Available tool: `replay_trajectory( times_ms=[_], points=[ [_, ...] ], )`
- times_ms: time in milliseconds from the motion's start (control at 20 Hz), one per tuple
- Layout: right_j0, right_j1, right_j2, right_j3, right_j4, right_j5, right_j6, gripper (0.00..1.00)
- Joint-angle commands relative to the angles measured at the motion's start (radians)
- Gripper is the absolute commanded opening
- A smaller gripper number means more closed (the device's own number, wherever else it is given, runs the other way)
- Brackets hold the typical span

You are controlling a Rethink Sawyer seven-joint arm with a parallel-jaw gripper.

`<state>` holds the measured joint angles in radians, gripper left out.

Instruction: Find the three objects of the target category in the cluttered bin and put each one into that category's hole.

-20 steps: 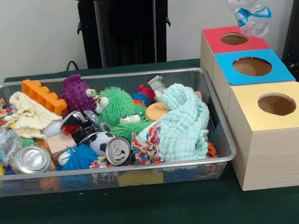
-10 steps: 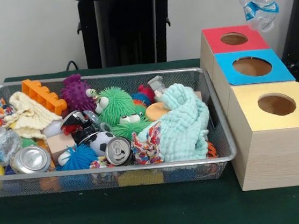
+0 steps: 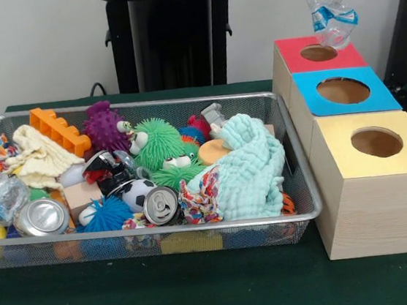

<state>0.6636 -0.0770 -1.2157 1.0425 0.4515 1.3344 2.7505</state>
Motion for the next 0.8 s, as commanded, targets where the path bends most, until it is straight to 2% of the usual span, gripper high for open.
replay_trajectory(
  times_ms=[50, 400, 800],
  points=[
    [-0.018, 0.126, 0.004, -0.049, -0.017, 0.029, 0.356, 0.0],
    [-0.054, 0.204, -0.056, -0.15, 0.023, 0.119, 0.436, 0.0],
    [-0.103, 0.217, -0.055, -0.235, 0.066, 0.176, 0.468, 0.0]
  ],
)
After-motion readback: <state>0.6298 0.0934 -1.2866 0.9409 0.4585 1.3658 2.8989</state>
